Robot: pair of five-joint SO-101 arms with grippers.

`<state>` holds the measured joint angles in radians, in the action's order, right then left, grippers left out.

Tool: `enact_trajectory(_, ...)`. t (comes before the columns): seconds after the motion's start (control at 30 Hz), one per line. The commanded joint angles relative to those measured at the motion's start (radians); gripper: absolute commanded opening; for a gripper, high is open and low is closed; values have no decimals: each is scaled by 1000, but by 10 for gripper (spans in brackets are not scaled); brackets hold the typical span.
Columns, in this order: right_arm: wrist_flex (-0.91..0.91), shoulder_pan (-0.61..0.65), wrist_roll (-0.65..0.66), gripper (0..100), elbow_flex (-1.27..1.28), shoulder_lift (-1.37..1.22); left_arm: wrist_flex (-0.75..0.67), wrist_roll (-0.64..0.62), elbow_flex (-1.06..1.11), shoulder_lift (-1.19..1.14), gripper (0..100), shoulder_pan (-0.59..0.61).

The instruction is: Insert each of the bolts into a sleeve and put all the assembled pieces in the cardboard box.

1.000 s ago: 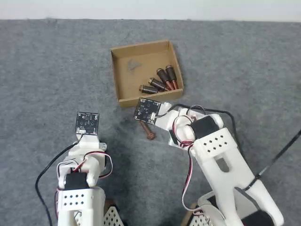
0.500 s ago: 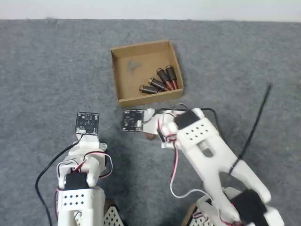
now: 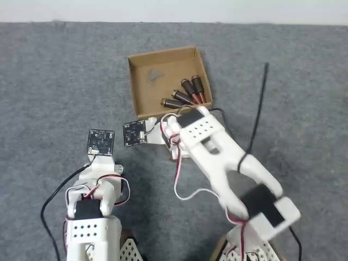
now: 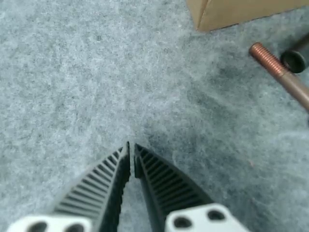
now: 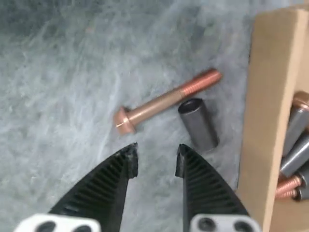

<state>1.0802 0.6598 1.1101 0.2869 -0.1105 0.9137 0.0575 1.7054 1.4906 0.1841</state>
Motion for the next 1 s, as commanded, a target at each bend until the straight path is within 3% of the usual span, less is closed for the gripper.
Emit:
enact_trajectory(0.0, -4, -13, 17, 113, -135, -44, -43, 8, -27, 23, 10, 9)
enact_trajectory(0.33, 48, -58, 20, 113, -322, -211, -43, 8, -27, 23, 10, 9)
enact_trajectory(0.47, 81, -77, 78, 113, -376, -272, -43, 8, -27, 23, 10, 9)
enact_trajectory(0.97, 79, -96, 80, 108, -433, -418, -49, 8, -27, 23, 10, 28)
